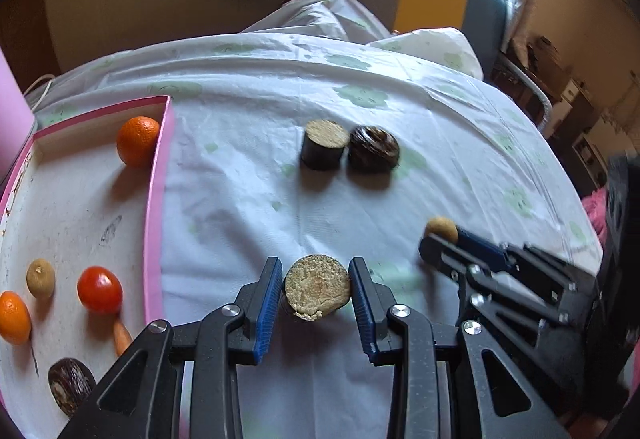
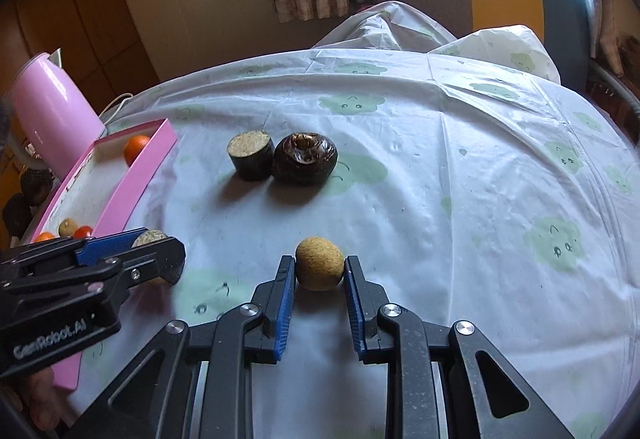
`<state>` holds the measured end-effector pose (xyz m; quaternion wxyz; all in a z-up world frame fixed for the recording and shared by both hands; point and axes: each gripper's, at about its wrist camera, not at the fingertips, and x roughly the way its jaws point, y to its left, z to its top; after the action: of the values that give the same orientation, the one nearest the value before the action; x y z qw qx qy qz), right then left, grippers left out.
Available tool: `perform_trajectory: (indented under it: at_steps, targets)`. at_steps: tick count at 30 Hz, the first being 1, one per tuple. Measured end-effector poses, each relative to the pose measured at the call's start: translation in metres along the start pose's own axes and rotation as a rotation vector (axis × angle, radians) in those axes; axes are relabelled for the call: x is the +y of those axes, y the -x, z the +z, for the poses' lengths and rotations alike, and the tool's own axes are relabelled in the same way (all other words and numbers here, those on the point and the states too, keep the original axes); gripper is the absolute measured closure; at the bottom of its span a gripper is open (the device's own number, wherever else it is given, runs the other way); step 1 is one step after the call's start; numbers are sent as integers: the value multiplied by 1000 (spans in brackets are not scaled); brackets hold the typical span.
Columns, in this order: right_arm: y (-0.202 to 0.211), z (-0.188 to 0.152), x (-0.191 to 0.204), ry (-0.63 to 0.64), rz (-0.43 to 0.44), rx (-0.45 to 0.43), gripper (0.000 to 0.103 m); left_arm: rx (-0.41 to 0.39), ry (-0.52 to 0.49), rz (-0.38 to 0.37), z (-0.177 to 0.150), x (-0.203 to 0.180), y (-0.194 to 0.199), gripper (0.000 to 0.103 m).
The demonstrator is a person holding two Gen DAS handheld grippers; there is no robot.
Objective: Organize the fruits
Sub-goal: 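Grasp the small tan ball with the right gripper while the left gripper holds the slice, then carry the taro slice into the tray and open the left gripper while the right gripper holds the ball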
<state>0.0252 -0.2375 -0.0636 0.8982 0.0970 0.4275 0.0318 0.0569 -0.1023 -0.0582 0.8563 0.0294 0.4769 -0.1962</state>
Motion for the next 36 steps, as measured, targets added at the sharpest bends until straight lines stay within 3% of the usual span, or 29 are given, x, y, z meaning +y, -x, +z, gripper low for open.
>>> perform_trajectory:
  at_steps: [3,7,25,27,36]
  targets:
    - [0,-3,-5,-17,26,-20,78,-35,-42,3,-11,-7,0,68]
    - [0,-8,-8,-35,39,-45,78,-41,-5,-29,-12,0,-2,67]
    - [-7,-2,1,-1,-29,-30,78,-66,49,-85,-20,10,-6,65]
    - [-7,-3,3,14,-48,-35,78,-64,36,-71,-21,10,-7,69]
    - [-9,-4,6,29,-68,-42,78,-68,14,-54,-21,7,-6,70]
